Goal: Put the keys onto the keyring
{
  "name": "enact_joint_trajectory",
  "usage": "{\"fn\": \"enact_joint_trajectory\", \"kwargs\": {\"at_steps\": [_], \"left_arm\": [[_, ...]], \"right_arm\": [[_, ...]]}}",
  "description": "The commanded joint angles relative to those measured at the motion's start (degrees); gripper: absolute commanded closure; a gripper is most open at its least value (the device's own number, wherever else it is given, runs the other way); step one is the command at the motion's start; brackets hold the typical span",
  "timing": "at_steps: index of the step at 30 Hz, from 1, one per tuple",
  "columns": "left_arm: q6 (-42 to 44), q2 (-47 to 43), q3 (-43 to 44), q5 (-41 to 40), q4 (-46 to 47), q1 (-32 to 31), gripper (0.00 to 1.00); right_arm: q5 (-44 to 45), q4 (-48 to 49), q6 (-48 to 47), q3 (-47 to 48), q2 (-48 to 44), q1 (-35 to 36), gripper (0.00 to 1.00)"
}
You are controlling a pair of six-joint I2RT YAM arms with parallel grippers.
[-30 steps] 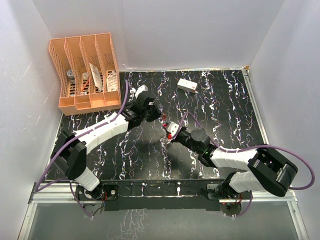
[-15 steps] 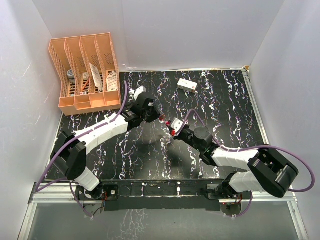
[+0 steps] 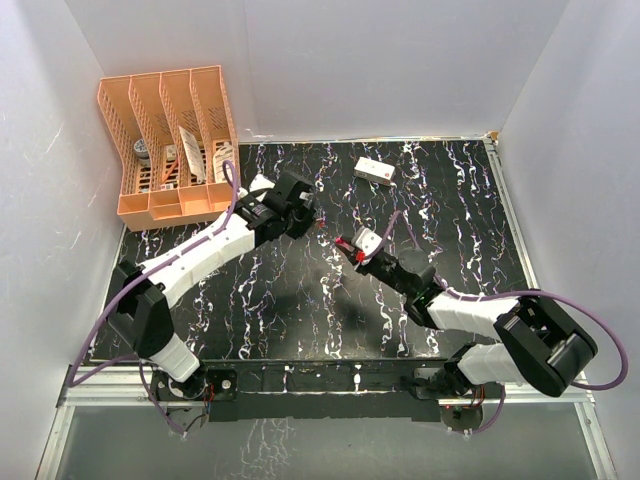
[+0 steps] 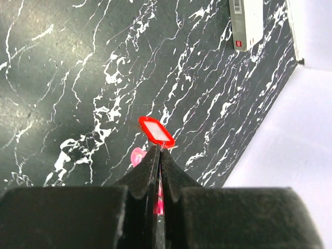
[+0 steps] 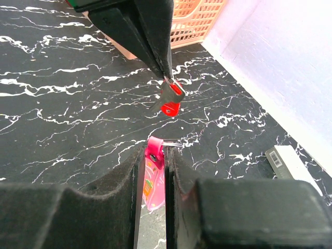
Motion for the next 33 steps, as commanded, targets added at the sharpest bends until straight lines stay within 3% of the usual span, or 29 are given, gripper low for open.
{"fn": "enact_joint_trajectory", "kwargs": {"at_steps": [1, 5, 11, 33], "left_arm": [[-11.38, 2.13, 3.27, -0.21, -7.8, 0.24, 1.0], [-14.56, 4.61, 6.2, 0.23, -12.67, 0.18, 1.0], [-18.74, 4.46, 4.68, 2.39, -12.43, 0.25, 1.0], [-19.46, 7.44, 7.91, 4.25, -16.43, 0.02, 1.0]], "right_arm": [[-4.36, 5.94, 2.16, 0.03, -0.71, -1.05, 1.0], [-7.17, 5.87, 2.66, 0.07, -1.18, -1.96, 1.0], [-12.25, 3.04, 2.79, 1.26, -1.9, -4.14, 1.0], [-22.25, 0.81, 2.19, 4.98, 2.65, -5.76, 1.0]]}}
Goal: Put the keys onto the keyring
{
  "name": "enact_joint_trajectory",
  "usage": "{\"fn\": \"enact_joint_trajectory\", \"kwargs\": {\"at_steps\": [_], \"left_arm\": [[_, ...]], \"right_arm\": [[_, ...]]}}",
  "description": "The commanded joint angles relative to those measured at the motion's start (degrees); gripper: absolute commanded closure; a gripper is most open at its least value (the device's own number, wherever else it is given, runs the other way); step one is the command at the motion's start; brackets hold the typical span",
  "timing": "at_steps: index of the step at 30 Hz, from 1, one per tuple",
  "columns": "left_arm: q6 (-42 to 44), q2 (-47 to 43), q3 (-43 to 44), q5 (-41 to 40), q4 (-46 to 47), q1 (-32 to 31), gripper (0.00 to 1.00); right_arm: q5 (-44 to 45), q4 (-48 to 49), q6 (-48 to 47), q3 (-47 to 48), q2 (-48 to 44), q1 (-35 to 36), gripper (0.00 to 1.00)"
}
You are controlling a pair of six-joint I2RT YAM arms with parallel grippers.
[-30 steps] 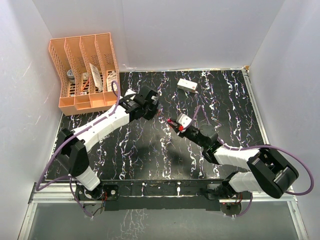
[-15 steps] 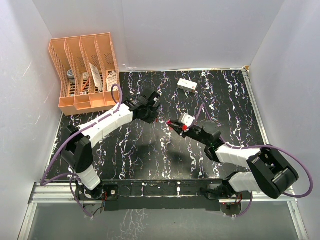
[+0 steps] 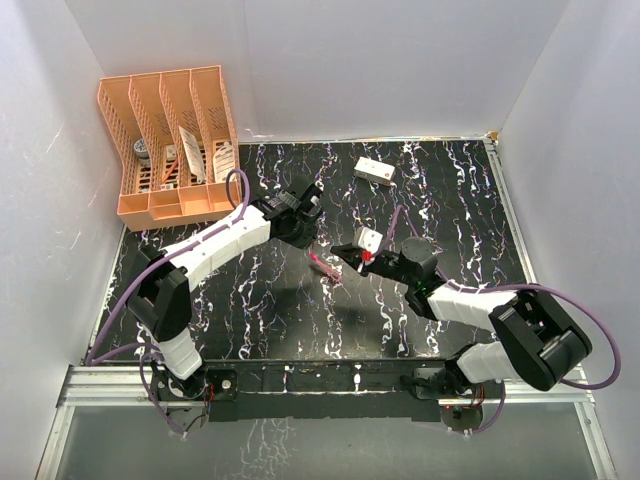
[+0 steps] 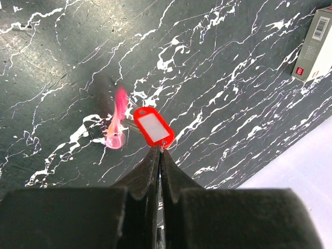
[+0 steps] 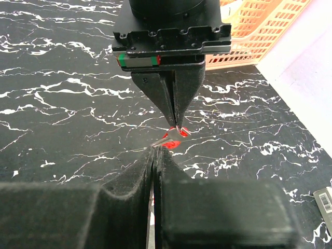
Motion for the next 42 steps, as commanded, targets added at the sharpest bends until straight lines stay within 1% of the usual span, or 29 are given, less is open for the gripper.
{"fn": "enact_joint_trajectory", "kwargs": {"at_steps": [1, 8, 12, 13, 14, 17, 18, 20, 23, 25, 28, 31, 34, 42], "left_arm": [[-1.01, -0.37, 2.57, 0.1, -2.84, 0.06, 1.0], [-0.93, -0.63, 2.58, -0.67, -2.82, 0.03, 1.0], [-1.67, -1.2, 2.32, -4.92, -4.79, 0.04, 1.0], [-2.27, -1.61, 1.96, -6.67, -5.36, 0.04, 1.0], [-2.86, -2.16, 1.35, -9.2, -5.59, 0.1, 1.0], [-4.34, -4.19, -1.04, -13.29, -5.5, 0.41, 1.0], [-4.4, -4.61, -1.43, -14.1, -5.68, 0.72, 1.0], [-4.22, -4.81, -1.36, -14.01, -6.74, 1.9, 1.0], [-2.96, -4.9, -1.92, -11.84, -7.24, 4.31, 1.0], [-2.42, -5.32, -3.03, -10.36, -7.0, 6.04, 1.0], [-1.88, -6.7, -5.14, -9.39, -6.48, 8.51, 1.0], [-1.58, -8.58, -6.6, -9.63, -6.34, 10.18, 1.0], [-1.34, -10.15, -7.53, -10.22, -6.38, 11.18, 1.0], [-0.2, -11.86, -9.04, -9.09, -5.59, 12.55, 1.0]], "right_arm": [[-1.55, 2.11, -0.42, 2.89, 0.86, -0.1, 1.0], [-0.97, 1.47, -0.11, 3.27, 1.71, -0.14, 1.0], [2.66, -5.72, 3.38, 6.26, 2.92, -0.15, 1.0], [3.67, -7.72, 4.98, 7.71, 3.54, -0.06, 0.94], [4.52, -9.58, 6.69, 8.9, 3.9, -0.08, 0.91], [6.15, -14.06, 9.68, 11.26, 4.79, 0.24, 0.88], [6.48, -15.23, 10.3, 11.97, 5.13, 0.43, 0.85], [8.01, -18.47, 11.57, 14.11, 6.14, 1.0, 0.78], [9.04, -25.87, 13.29, 19.39, 9.72, 1.64, 0.75], [10.0, -28.43, 12.7, 21.56, 11.78, 2.94, 0.73], [11.9, -27.91, 12.82, 22.52, 14.15, 4.41, 0.7], [14.17, -29.46, 12.84, 24.57, 17.22, 5.39, 0.69], [15.91, -30.74, 11.96, 26.6, 19.77, 6.49, 0.64], [18.19, -33.05, 10.94, 31.23, 26.49, 7.71, 0.59]]}}
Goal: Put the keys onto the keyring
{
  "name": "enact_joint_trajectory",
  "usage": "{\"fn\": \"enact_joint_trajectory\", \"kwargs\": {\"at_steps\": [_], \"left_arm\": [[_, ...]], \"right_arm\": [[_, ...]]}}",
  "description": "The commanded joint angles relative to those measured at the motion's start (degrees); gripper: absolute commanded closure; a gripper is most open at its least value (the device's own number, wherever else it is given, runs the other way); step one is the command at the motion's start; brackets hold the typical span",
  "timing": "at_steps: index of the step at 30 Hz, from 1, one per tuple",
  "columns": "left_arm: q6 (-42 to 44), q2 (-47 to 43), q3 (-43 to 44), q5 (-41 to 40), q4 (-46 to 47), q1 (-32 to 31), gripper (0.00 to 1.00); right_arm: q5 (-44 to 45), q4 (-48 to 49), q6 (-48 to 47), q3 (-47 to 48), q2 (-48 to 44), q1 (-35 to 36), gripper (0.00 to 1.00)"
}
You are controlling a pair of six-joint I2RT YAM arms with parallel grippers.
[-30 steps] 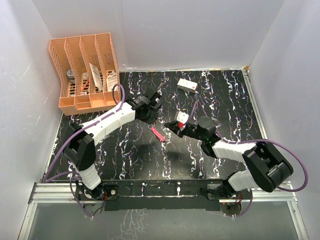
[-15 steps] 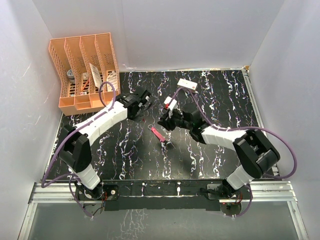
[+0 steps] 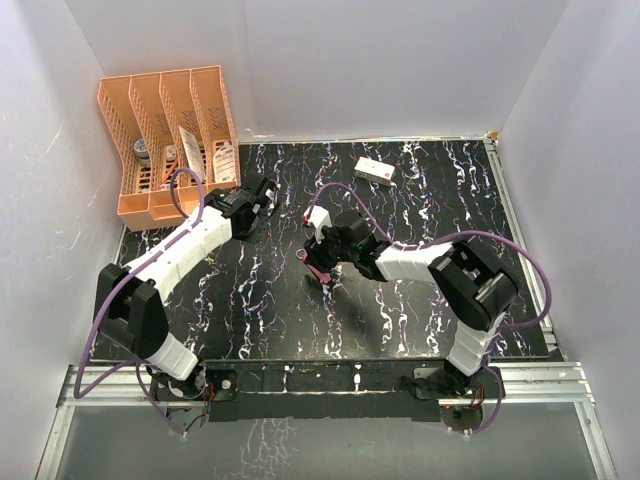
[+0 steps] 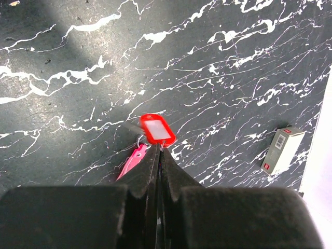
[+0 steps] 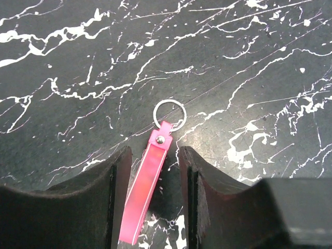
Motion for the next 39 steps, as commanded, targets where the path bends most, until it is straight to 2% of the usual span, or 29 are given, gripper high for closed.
{"fn": "enact_joint_trajectory", "kwargs": {"at_steps": [1, 29, 35, 39], "left_arm": [[0.96, -2.69, -1.03, 0.13, -0.78, 0.73, 1.0], [1.5, -4.31, -2.87, 1.27, 0.31, 1.72, 1.0], [1.51, -4.28, -2.96, 1.45, 0.48, 1.79, 1.0], [1.42, -4.34, -3.17, 1.54, 0.56, 1.81, 1.0]], "right_arm": [[2.44, -0.04, -1.08, 4.37, 2.63, 0.59, 0.59], [5.07, 1.94, 0.52, 6.93, 9.38, 1.88, 0.58], [4.8, 2.61, 2.71, 6.39, 9.92, 2.04, 0.64], [4.97, 2.83, 3.85, 6.18, 10.3, 2.05, 0.72]]}}
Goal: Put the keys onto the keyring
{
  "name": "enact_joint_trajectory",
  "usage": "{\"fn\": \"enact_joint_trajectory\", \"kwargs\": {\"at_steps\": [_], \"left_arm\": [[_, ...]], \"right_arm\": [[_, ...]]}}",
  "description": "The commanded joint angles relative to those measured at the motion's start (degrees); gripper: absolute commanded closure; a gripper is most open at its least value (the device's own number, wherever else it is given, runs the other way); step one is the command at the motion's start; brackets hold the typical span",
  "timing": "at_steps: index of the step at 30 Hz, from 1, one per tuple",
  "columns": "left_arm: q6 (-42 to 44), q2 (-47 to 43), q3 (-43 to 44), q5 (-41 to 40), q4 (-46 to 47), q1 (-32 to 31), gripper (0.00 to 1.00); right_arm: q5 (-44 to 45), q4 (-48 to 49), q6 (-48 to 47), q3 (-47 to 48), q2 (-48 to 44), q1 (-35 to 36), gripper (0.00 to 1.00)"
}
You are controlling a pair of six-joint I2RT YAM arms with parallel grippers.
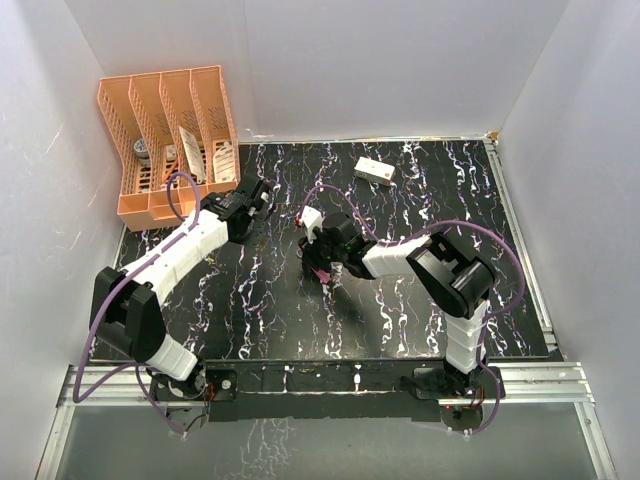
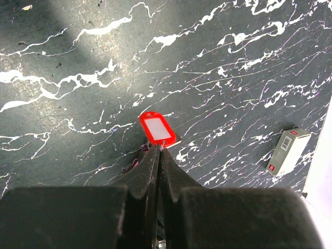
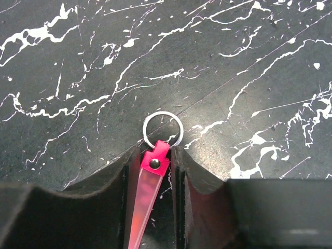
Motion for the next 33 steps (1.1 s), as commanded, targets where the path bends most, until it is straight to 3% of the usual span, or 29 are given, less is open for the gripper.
{"fn": "enact_joint_trajectory", "kwargs": {"at_steps": [1, 5, 17, 22, 33], "left_arm": [[0.2, -2.56, -0.37, -0.02, -0.67, 0.28, 1.0], [0.23, -2.43, -0.38, 0.22, -0.52, 0.28, 1.0], [0.97, -0.16, 0.67, 3.53, 0.62, 0.28, 1.0], [1.06, -0.08, 0.54, 3.55, 0.73, 0.3, 1.0], [1.49, 0.54, 0.75, 3.85, 1.38, 0.28, 1.0]], "right_arm": [[0.46, 2.14, 2.28, 0.59, 1.05, 0.34, 0.77], [1.3, 3.53, 2.92, -0.31, 0.49, 0.4, 0.88], [3.87, 9.52, 2.49, -5.85, -5.41, 0.4, 1.0], [3.81, 14.38, 3.21, -9.5, -8.22, 0.33, 1.0], [6.02, 14.19, 3.56, -11.82, -15.47, 0.4, 1.0]]}}
